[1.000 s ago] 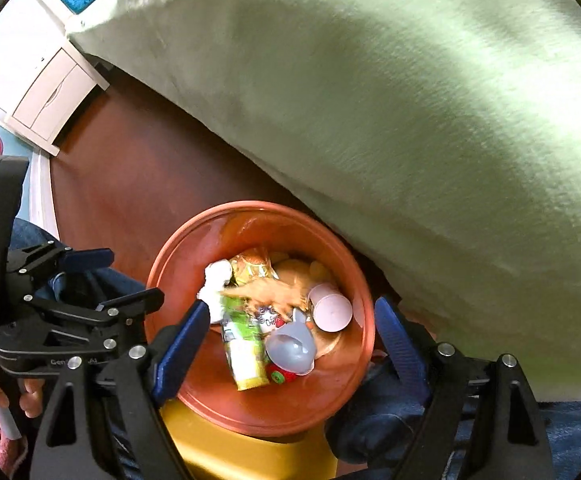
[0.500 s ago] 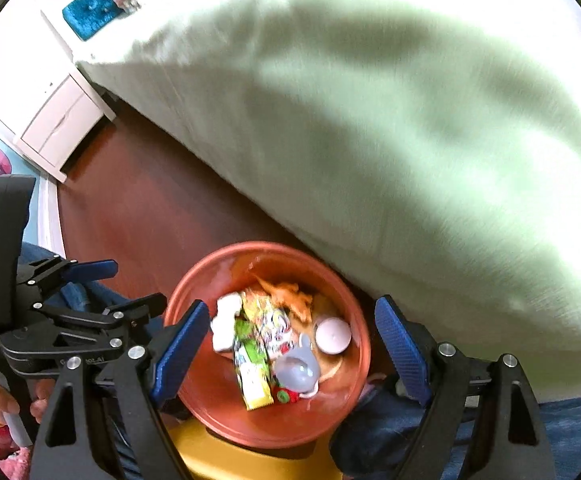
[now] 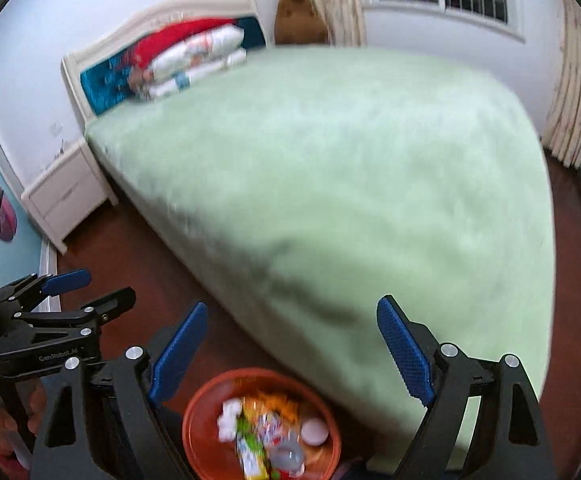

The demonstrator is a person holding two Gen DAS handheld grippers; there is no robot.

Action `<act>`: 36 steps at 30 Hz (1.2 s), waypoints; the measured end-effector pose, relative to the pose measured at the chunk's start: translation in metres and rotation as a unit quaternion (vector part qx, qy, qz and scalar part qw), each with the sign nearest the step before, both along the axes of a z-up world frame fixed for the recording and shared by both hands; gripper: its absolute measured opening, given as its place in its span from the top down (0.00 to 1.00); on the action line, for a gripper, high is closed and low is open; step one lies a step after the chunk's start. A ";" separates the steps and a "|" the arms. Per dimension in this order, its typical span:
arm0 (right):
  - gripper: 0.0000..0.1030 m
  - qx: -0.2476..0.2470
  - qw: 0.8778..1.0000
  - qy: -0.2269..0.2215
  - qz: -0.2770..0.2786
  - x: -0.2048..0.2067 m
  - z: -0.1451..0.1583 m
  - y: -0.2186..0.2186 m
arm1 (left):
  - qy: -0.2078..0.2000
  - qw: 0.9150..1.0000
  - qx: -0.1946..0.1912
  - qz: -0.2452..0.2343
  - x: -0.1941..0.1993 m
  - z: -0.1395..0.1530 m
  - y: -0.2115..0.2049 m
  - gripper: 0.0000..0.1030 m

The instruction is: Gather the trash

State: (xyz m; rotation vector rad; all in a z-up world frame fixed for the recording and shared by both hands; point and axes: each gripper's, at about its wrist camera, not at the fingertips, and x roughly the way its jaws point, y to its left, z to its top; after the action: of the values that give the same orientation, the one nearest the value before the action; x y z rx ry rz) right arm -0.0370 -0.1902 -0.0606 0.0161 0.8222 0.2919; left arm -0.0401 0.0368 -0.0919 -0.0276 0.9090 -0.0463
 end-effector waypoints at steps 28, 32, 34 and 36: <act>0.05 0.001 0.988 -0.150 -0.030 -0.016 0.085 -0.006 | -0.157 0.986 -0.009 0.047 -0.002 0.107 0.007 0.11; 0.05 0.000 0.987 -0.156 -0.029 -0.019 0.088 -0.006 | -0.162 0.986 -0.007 0.046 -0.005 0.109 0.006 0.11; 0.05 -0.002 0.987 -0.158 -0.030 -0.020 0.089 -0.006 | -0.164 0.985 -0.008 0.047 -0.006 0.112 0.007 0.11; 0.05 -0.002 0.987 -0.159 -0.032 -0.021 0.090 -0.006 | -0.166 0.985 -0.009 0.047 -0.007 0.113 0.008 0.11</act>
State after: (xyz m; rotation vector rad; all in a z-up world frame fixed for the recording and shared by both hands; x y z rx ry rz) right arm -0.0580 -0.1962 0.0289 -0.0076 0.5043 0.2253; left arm -0.0473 0.0445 0.0214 -0.0780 0.5737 0.0279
